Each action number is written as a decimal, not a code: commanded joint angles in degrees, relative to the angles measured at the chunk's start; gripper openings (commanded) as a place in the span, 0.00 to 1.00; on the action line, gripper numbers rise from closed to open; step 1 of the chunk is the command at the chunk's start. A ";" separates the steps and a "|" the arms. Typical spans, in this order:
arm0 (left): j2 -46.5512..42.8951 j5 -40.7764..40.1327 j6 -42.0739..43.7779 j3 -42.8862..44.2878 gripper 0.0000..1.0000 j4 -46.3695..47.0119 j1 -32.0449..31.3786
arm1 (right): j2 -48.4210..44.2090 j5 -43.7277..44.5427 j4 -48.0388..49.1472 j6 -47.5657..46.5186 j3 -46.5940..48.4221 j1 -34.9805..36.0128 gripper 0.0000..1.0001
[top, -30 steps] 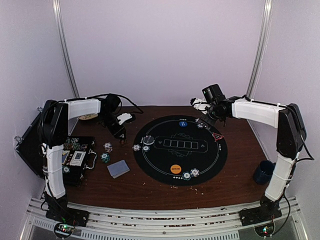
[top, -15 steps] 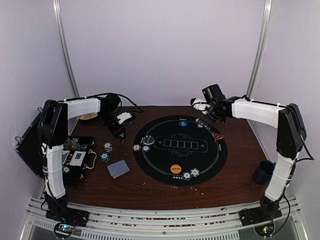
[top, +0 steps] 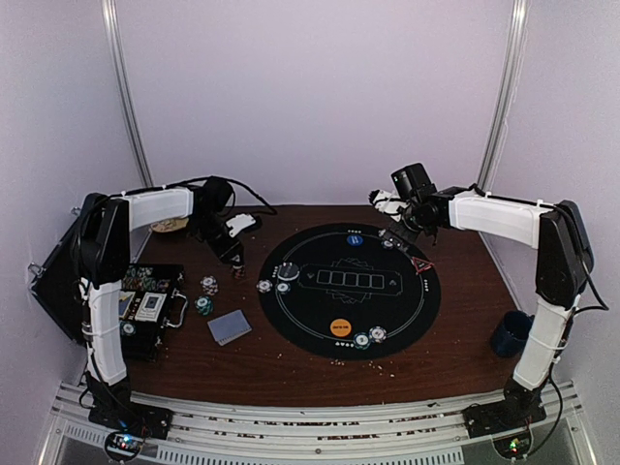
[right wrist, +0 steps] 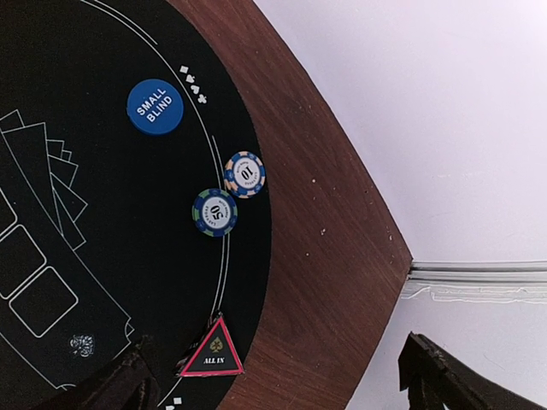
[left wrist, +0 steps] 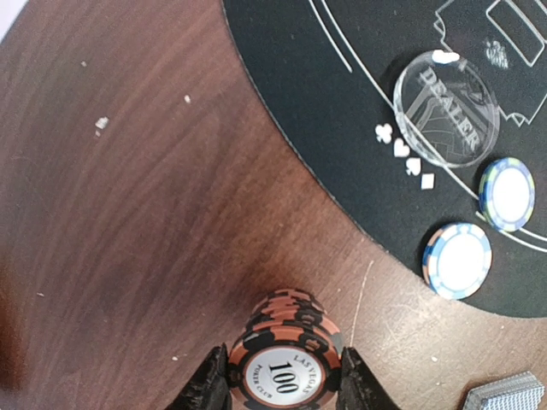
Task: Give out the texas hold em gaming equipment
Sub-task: Pick up the pile of poker chips from the pile of poker chips, then place the poker chips pile on the poker table mat, then pick up the pile of poker chips from the poker table mat.
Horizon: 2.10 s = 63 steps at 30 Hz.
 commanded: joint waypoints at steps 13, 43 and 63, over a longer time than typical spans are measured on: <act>0.97 3.63 0.21 15.73 0.20 -2.02 -16.96 | -0.79 0.08 1.60 0.45 -0.89 -2.10 1.00; 22.66 4.91 -7.29 31.20 0.81 -0.64 -26.07 | -1.94 -0.81 2.12 2.62 -0.29 -5.35 1.00; -21.13 -2.95 -3.13 -5.21 0.98 10.35 -10.71 | 5.28 -16.39 -5.77 7.73 8.28 4.31 1.00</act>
